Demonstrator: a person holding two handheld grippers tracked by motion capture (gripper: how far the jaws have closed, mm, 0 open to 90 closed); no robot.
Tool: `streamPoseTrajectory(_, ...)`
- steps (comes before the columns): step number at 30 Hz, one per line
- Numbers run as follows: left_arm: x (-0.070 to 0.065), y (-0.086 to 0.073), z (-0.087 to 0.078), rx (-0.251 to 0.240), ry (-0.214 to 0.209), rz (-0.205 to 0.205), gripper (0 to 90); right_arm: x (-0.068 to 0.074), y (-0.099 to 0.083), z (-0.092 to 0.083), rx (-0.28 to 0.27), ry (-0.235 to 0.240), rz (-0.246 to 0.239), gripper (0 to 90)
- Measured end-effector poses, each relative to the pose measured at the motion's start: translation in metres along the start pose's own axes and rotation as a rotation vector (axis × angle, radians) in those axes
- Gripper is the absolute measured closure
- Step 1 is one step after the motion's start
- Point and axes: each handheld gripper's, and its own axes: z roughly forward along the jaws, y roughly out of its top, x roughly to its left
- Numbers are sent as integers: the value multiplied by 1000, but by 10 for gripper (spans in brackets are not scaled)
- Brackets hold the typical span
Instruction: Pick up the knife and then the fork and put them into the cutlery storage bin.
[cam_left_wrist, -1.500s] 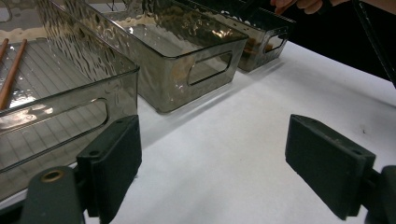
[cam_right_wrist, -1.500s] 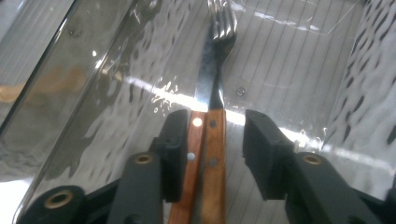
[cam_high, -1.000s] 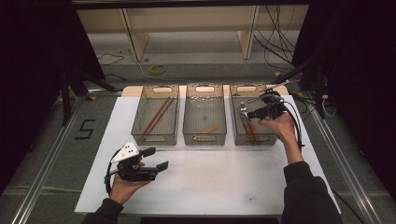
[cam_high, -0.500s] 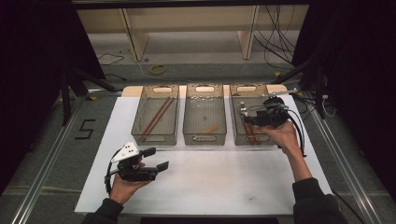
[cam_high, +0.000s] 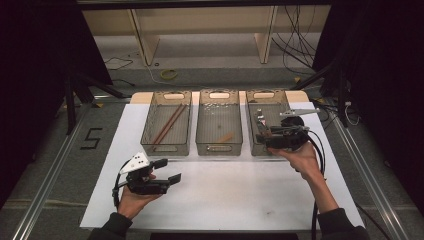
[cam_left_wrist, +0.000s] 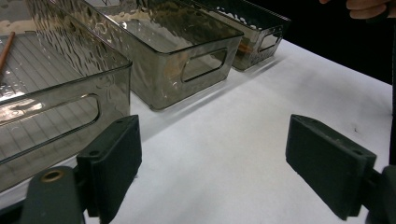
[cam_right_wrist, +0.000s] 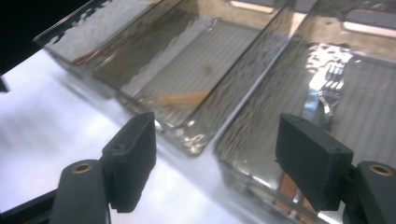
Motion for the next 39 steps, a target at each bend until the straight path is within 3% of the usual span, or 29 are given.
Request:
streamPoseTrajectory(15, -1, -1, 2, 11, -15, -4, 179, 22, -29, -9, -49, 79, -27, 257)
streamPoseTrajectory(25, -2, -1, 2, 18, -20, -8, 179, 34, -48, -13, -88, 98, -56, 249)
streamPoseTrajectory(39, -3, -1, 3, 31, -37, -12, 180, 42, -77, -19, -138, 136, -47, 239)
